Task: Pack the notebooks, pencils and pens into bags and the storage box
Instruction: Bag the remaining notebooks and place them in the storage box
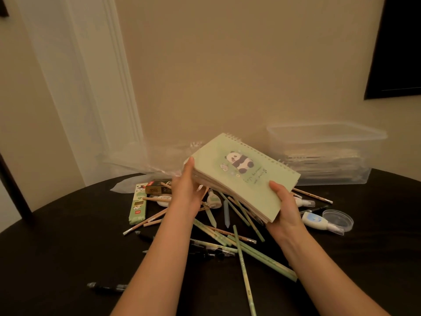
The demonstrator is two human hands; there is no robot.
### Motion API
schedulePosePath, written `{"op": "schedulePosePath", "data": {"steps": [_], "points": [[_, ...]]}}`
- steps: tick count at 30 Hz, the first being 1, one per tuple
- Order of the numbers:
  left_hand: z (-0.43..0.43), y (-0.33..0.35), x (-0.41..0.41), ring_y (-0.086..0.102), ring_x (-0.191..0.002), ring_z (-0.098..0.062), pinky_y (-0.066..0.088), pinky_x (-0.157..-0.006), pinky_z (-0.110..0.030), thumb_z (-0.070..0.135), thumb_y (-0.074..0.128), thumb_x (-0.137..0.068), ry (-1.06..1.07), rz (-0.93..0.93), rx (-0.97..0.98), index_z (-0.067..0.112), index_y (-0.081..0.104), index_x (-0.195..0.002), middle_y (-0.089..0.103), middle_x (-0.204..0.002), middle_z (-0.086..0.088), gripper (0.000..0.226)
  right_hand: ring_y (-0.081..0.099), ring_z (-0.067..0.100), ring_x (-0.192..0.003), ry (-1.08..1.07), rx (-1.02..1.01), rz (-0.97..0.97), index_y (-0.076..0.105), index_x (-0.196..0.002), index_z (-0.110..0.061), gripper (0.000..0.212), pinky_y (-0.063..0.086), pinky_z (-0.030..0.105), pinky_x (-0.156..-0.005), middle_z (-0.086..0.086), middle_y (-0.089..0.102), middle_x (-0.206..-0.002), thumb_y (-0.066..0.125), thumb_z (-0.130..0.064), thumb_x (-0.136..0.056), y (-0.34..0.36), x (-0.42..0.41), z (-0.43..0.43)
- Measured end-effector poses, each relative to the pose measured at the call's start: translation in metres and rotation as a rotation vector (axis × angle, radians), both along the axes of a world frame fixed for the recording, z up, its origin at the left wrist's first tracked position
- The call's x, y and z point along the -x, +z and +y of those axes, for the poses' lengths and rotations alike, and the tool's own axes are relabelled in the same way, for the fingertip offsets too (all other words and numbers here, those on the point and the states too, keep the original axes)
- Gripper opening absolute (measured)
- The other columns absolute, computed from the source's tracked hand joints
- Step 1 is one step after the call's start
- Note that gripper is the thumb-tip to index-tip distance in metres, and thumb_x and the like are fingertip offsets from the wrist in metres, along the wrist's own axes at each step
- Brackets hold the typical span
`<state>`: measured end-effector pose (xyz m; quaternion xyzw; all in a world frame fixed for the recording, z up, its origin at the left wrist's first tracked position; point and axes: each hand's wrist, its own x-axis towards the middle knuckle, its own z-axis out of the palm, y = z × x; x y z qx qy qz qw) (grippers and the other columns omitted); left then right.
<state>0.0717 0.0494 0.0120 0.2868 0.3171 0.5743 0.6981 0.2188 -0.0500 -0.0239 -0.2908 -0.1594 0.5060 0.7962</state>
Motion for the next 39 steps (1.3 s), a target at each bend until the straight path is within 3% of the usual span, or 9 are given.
{"op": "schedulePosePath", "data": {"steps": [3, 8, 16, 20, 25, 29, 32, 35, 39], "points": [[0.007, 0.003, 0.001, 0.060, -0.108, -0.030, 0.057, -0.063, -0.035, 0.022, 0.065, -0.084, 0.007, -0.117, -0.094, 0.012, 0.037, -0.136, 0.056, -0.127, -0.018, 0.061, 0.066, 0.025, -0.097, 0.010, 0.002, -0.036, 0.045, -0.134, -0.018, 0.045, 0.059, 0.033, -0.060, 0.011, 0.065, -0.117, 0.054, -0.012, -0.091, -0.001, 0.004, 0.000], [0.008, 0.003, 0.010, 0.055, -0.117, -0.032, 0.055, -0.067, -0.031, 0.024, 0.069, -0.064, 0.050, -0.150, -0.182, 0.011, 0.035, -0.141, 0.052, -0.133, -0.019, 0.085, 0.066, 0.024, -0.089, 0.075, 0.034, -0.025, 0.048, -0.124, -0.025, 0.036, 0.058, 0.032, -0.052, 0.011, 0.066, -0.110, 0.053, -0.009, -0.091, 0.003, 0.009, -0.003], [0.014, -0.002, 0.014, 0.058, -0.111, -0.029, 0.056, -0.070, -0.031, 0.022, 0.065, -0.069, -0.079, -0.152, -0.298, 0.008, 0.037, -0.140, 0.052, -0.133, -0.020, 0.078, 0.067, 0.027, -0.093, 0.198, 0.112, -0.016, 0.049, -0.131, -0.017, 0.039, 0.057, 0.033, -0.055, 0.012, 0.068, -0.112, 0.052, -0.016, -0.092, 0.002, 0.012, -0.004], [0.015, 0.001, 0.020, 0.053, -0.121, -0.031, 0.056, -0.077, -0.034, 0.029, 0.073, -0.060, -0.135, -0.078, -0.342, 0.013, 0.036, -0.142, 0.051, -0.135, -0.018, 0.091, 0.071, 0.024, -0.075, 0.232, 0.104, 0.006, 0.053, -0.124, -0.014, 0.031, 0.057, 0.032, -0.049, 0.010, 0.074, -0.090, 0.052, -0.016, -0.093, 0.003, 0.015, -0.006], [0.011, 0.007, 0.022, 0.052, -0.122, -0.033, 0.049, -0.095, -0.043, 0.035, 0.072, -0.061, -0.227, 0.011, -0.374, 0.009, 0.041, -0.138, 0.052, -0.134, -0.019, 0.087, 0.066, 0.028, -0.088, 0.254, 0.100, 0.065, 0.050, -0.127, -0.012, 0.034, 0.058, 0.032, -0.052, 0.015, 0.068, -0.108, 0.051, -0.017, -0.093, 0.004, 0.019, -0.009], [0.004, 0.011, 0.023, 0.055, -0.116, -0.033, 0.057, -0.081, -0.038, 0.038, 0.067, -0.073, -0.273, 0.093, -0.307, 0.007, 0.049, -0.130, 0.055, -0.130, -0.019, 0.068, 0.068, 0.028, -0.085, 0.256, 0.082, 0.082, 0.053, -0.118, -0.014, 0.026, 0.058, 0.033, -0.053, 0.015, 0.069, -0.103, 0.052, -0.018, -0.092, 0.004, 0.019, -0.012], [0.004, 0.010, 0.025, 0.058, -0.101, -0.023, 0.055, -0.066, -0.032, 0.033, 0.062, -0.081, -0.254, 0.158, -0.287, 0.011, 0.051, -0.123, 0.058, -0.117, -0.013, 0.049, 0.066, 0.028, -0.091, 0.212, 0.094, 0.056, 0.055, -0.109, -0.015, 0.017, 0.058, 0.038, -0.069, 0.014, 0.068, -0.106, 0.051, -0.019, -0.093, 0.006, 0.020, -0.012], [0.006, 0.012, 0.028, 0.057, -0.091, -0.019, 0.051, -0.067, -0.033, 0.020, 0.053, -0.091, -0.199, 0.178, -0.308, 0.016, 0.051, -0.114, 0.060, -0.102, -0.006, 0.023, 0.063, 0.030, -0.100, 0.181, 0.123, 0.027, 0.056, -0.106, -0.016, 0.014, 0.052, 0.041, -0.080, 0.014, 0.066, -0.112, 0.050, -0.018, -0.093, 0.009, 0.017, -0.012], [0.009, 0.020, 0.038, 0.054, -0.096, -0.021, 0.054, -0.066, -0.034, 0.013, 0.054, -0.091, -0.164, 0.219, -0.355, 0.030, 0.035, -0.138, 0.049, -0.121, -0.006, 0.053, 0.064, 0.029, -0.091, 0.196, 0.162, 0.007, 0.055, -0.097, -0.015, 0.006, 0.052, 0.040, -0.074, 0.014, 0.067, -0.100, 0.050, -0.015, -0.094, 0.013, 0.013, -0.015]]}}
